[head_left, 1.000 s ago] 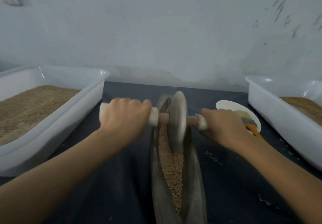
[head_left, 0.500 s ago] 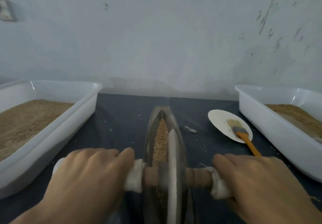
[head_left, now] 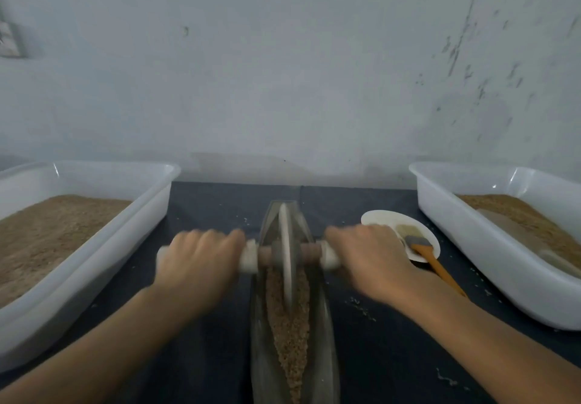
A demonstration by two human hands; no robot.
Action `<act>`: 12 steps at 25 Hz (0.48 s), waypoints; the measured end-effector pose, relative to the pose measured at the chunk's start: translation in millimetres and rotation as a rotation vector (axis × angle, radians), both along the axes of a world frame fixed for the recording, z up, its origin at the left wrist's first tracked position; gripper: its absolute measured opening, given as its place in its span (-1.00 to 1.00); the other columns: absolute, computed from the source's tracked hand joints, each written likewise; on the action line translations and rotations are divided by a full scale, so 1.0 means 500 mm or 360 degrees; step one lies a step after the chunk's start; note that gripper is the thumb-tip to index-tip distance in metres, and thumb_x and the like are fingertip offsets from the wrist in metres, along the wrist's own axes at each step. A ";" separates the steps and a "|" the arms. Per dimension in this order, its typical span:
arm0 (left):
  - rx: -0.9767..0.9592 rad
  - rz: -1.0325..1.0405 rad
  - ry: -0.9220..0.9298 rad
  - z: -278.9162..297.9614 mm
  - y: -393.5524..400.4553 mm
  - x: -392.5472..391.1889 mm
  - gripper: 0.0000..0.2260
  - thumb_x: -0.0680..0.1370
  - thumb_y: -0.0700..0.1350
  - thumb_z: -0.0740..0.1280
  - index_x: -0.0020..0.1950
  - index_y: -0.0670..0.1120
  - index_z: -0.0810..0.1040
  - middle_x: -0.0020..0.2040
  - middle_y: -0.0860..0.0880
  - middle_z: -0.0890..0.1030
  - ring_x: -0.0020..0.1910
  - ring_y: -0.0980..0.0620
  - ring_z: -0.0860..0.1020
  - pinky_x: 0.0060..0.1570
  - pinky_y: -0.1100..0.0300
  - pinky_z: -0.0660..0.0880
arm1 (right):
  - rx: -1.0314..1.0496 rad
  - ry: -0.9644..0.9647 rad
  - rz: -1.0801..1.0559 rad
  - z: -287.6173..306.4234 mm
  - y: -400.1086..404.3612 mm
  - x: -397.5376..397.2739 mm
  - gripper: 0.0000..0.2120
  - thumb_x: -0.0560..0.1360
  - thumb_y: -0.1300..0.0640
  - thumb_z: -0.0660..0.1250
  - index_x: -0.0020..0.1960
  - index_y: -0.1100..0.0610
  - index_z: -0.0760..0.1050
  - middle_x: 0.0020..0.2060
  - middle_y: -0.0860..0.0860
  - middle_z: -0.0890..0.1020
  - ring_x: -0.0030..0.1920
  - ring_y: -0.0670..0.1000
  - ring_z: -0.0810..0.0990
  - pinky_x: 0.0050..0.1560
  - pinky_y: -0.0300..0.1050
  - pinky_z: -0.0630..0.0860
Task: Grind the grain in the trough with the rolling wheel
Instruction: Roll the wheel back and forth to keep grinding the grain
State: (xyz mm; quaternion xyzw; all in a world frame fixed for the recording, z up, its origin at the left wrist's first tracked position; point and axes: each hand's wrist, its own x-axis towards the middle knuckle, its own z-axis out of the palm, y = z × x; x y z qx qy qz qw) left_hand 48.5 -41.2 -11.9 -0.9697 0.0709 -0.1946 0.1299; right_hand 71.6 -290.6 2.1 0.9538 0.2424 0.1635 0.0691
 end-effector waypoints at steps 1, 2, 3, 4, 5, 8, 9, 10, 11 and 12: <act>-0.0025 -0.0021 0.0087 -0.009 0.007 -0.041 -0.71 0.45 0.14 0.28 -0.14 0.16 0.15 -0.30 0.12 0.40 -0.26 0.06 0.48 -0.29 0.15 0.24 | -0.0018 -0.0020 0.0115 -0.001 -0.010 -0.045 -0.71 0.36 -0.04 0.43 -0.09 -0.06 0.32 -0.20 -0.05 0.59 -0.20 0.05 0.59 -0.26 -0.03 0.46; -0.0070 -0.0024 0.0172 -0.010 0.014 -0.078 -0.71 0.42 0.18 0.27 -0.16 0.18 0.14 -0.33 0.13 0.37 -0.27 0.10 0.47 -0.29 0.16 0.22 | -0.0034 -0.0070 0.0209 0.001 -0.019 -0.085 -0.63 0.24 -0.05 0.49 -0.13 -0.07 0.34 -0.30 -0.07 0.56 -0.31 0.02 0.58 -0.35 -0.02 0.48; -0.0100 -0.0010 0.0244 -0.008 0.023 -0.108 -0.72 0.39 0.21 0.26 -0.15 0.20 0.15 -0.34 0.14 0.36 -0.31 0.15 0.43 -0.32 0.16 0.21 | -0.0031 -0.0122 0.0274 0.004 -0.028 -0.112 -0.57 0.13 -0.05 0.53 -0.19 -0.07 0.32 -0.38 -0.08 0.53 -0.40 0.00 0.54 -0.46 -0.05 0.45; -0.0091 0.0007 0.0283 -0.011 0.031 -0.125 -0.74 0.37 0.24 0.24 -0.13 0.26 0.17 -0.35 0.15 0.35 -0.37 0.16 0.36 -0.35 0.17 0.18 | -0.0077 -0.0079 0.0285 0.007 -0.034 -0.123 -0.54 0.12 -0.05 0.53 -0.21 -0.09 0.27 -0.39 -0.09 0.51 -0.41 -0.01 0.53 -0.47 -0.07 0.41; -0.0037 0.0012 0.0244 -0.011 0.031 -0.132 -0.74 0.34 0.26 0.25 -0.14 0.29 0.16 -0.39 0.13 0.32 -0.44 0.16 0.26 -0.40 0.17 0.14 | -0.0119 0.0016 0.0246 0.007 -0.037 -0.119 -0.55 0.21 -0.06 0.49 -0.19 -0.11 0.20 -0.34 -0.10 0.52 -0.35 0.00 0.54 -0.40 -0.05 0.41; 0.0119 -0.0023 -0.0048 -0.004 0.018 -0.085 -0.60 0.29 0.20 0.35 -0.23 0.18 0.10 -0.47 0.11 0.21 -0.52 0.17 0.12 -0.47 0.16 0.00 | 0.0004 0.0063 0.0078 -0.018 -0.020 -0.056 -0.70 0.41 -0.08 0.36 -0.10 -0.13 0.21 -0.15 -0.10 0.56 -0.15 0.00 0.56 -0.18 -0.01 0.46; 0.0148 -0.0023 -0.0062 0.002 0.011 -0.047 -0.63 0.32 0.16 0.38 -0.20 0.17 0.15 -0.45 0.11 0.31 -0.52 0.15 0.25 -0.48 0.16 0.03 | 0.0027 -0.0010 0.0041 -0.026 -0.014 -0.020 -0.73 0.42 -0.07 0.35 -0.07 -0.11 0.25 -0.12 -0.08 0.58 -0.13 0.01 0.57 -0.17 -0.02 0.48; 0.0154 -0.0047 -0.0120 0.010 0.002 -0.001 -0.68 0.35 0.11 0.39 -0.19 0.13 0.22 -0.39 0.09 0.44 -0.46 0.09 0.42 -0.46 0.17 0.10 | 0.0024 -0.0086 -0.0006 -0.032 -0.008 0.019 -0.75 0.42 -0.05 0.35 -0.05 -0.07 0.28 -0.11 -0.06 0.60 -0.14 0.03 0.58 -0.18 -0.02 0.48; 0.0127 -0.0061 -0.0186 0.015 -0.004 0.043 -0.73 0.38 0.06 0.39 -0.17 0.09 0.28 -0.31 0.06 0.54 -0.36 0.02 0.53 -0.43 0.17 0.19 | 0.0021 -0.0165 -0.0048 -0.032 0.001 0.057 -0.78 0.43 -0.03 0.34 -0.05 -0.03 0.31 -0.11 -0.05 0.60 -0.14 0.06 0.59 -0.21 -0.02 0.48; 0.0088 -0.0028 -0.0186 0.023 -0.011 0.077 -0.76 0.41 0.03 0.37 -0.15 0.06 0.30 -0.23 0.05 0.59 -0.27 -0.01 0.57 -0.37 0.15 0.26 | 0.0016 -0.0241 -0.0092 -0.027 0.012 0.087 -0.79 0.43 -0.01 0.34 -0.04 -0.01 0.34 -0.11 -0.04 0.61 -0.16 0.07 0.60 -0.26 -0.04 0.45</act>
